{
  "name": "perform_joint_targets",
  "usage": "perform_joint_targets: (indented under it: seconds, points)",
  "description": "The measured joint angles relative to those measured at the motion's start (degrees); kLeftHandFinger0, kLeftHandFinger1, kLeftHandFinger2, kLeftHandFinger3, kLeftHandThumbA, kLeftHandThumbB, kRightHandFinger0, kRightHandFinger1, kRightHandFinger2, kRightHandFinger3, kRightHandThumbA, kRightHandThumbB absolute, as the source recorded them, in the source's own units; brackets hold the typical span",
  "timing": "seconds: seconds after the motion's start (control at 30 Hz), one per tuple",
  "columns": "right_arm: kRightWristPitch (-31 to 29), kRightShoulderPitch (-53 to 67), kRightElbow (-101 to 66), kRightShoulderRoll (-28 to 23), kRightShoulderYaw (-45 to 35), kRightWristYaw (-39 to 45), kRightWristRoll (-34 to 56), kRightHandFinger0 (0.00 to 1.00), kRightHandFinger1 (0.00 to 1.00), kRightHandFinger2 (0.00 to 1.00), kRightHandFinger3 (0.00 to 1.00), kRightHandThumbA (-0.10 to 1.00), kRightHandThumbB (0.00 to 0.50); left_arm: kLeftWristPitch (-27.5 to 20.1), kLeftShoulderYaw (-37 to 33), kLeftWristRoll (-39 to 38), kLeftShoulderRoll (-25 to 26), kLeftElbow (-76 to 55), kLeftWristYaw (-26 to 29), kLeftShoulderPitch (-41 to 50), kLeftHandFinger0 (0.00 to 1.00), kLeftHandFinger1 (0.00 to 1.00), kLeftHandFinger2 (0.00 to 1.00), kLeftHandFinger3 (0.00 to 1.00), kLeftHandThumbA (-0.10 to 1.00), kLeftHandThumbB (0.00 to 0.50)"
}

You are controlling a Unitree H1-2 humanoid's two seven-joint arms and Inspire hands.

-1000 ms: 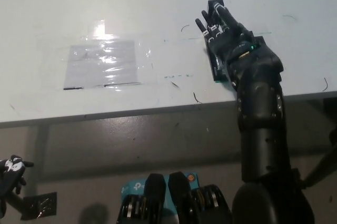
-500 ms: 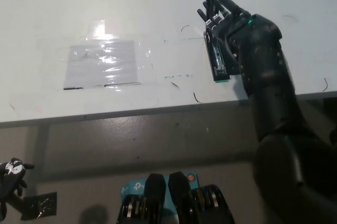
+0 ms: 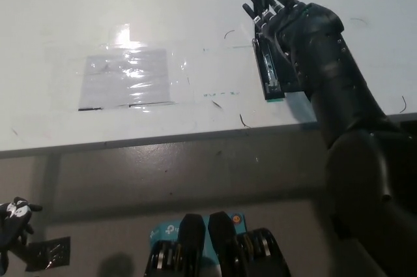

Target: A stapler is kept infront of the robot on the black mark on the desk and the robot uses its right hand to lift the top of the stapler to open it

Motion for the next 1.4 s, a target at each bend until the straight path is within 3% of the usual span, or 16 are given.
perform_joint_targets:
  seconds: [0.07, 0.23, 0.37, 0.57, 0.8, 0.93, 1.03, 1.2, 1.33, 1.37, 1.4]
  points:
    - [0.24, 2.18, -3.71, 0.9, 0.73, 0.01, -0.28, 0.66, 0.69, 0.81, 0.92, 0.49, 0.0, 0.0, 0.0, 0.0, -0.02, 0.01, 0.0, 0.0, 0.13, 0.19, 0.43, 0.74, -0.1, 0.0]
    - [2.0, 8.52, -14.22, 3.08, 2.36, 0.02, -0.52, 0.6, 0.65, 0.79, 0.92, 0.46, 0.0, 0.04, -0.02, 0.0, -0.12, 0.05, -0.01, -0.01, 0.13, 0.19, 0.44, 0.74, -0.1, 0.0]
    - [4.42, 14.54, -23.35, 4.78, 3.24, -0.11, -0.48, 0.56, 0.68, 0.82, 0.93, 0.44, 0.0, 0.09, -0.04, 0.01, -0.24, 0.08, -0.01, -0.02, 0.12, 0.18, 0.42, 0.73, -0.1, 0.0]
    - [7.31, 24.67, -36.01, 6.22, 7.81, -0.92, 1.22, 0.62, 0.71, 0.84, 0.95, 0.47, 0.0, 0.12, -0.04, -0.02, -0.3, 0.12, -0.02, -0.03, 0.11, 0.17, 0.42, 0.75, -0.1, 0.0]
    - [10.7, 37.04, -48.75, 6.07, 16.31, -3.09, 5.65, 0.67, 0.76, 0.95, 1.0, 0.54, 0.0, 0.12, -0.04, -0.05, -0.31, 0.17, -0.02, -0.11, 0.13, 0.19, 0.44, 0.74, -0.1, 0.0]
    - [11.97, 42.28, -56.35, 5.19, 20.91, -4.97, 8.87, 0.67, 0.76, 0.93, 1.0, 0.55, 0.0, 0.12, 0.0, -0.05, -0.28, 0.17, -0.02, -0.12, 0.13, 0.2, 0.44, 0.75, -0.1, 0.0]
    - [12.86, 45.66, -62.28, 4.0, 24.47, -6.61, 12.38, 0.76, 0.82, 0.98, 1.0, 0.59, 0.0, 0.13, 0.01, -0.04, -0.24, 0.16, -0.01, -0.2, 0.15, 0.21, 0.46, 0.76, -0.1, 0.0]
    - [14.01, 48.62, -69.58, 0.43, 28.87, -8.3, 17.73, 0.77, 0.83, 0.97, 1.0, 0.61, 0.0, 0.13, 0.02, -0.04, -0.1, 0.13, -0.01, -0.82, 0.13, 0.2, 0.44, 0.74, -0.1, 0.0]
    - [14.58, 50.46, -76.81, -4.56, 31.45, -9.05, 21.09, 0.75, 0.82, 0.96, 1.0, 0.58, 0.0, 0.13, 0.26, -0.04, 0.41, 0.12, 0.0, -1.46, 0.13, 0.19, 0.43, 0.72, -0.1, 0.0]
    - [14.7, 50.95, -78.42, -5.88, 31.59, -9.16, 21.49, 0.67, 0.75, 0.9, 1.0, 0.49, 0.0, 0.12, 0.36, -0.04, 0.49, 0.12, 0.0, -1.58, 0.15, 0.19, 0.43, 0.74, -0.1, 0.0]
    - [14.79, 51.69, -80.16, -7.56, 31.59, -9.27, 21.57, 0.6, 0.69, 0.84, 1.0, 0.34, 0.0, 0.12, 0.48, -0.04, 0.57, 0.12, 0.0, -1.67, 0.13, 0.19, 0.43, 0.73, -0.1, 0.0]
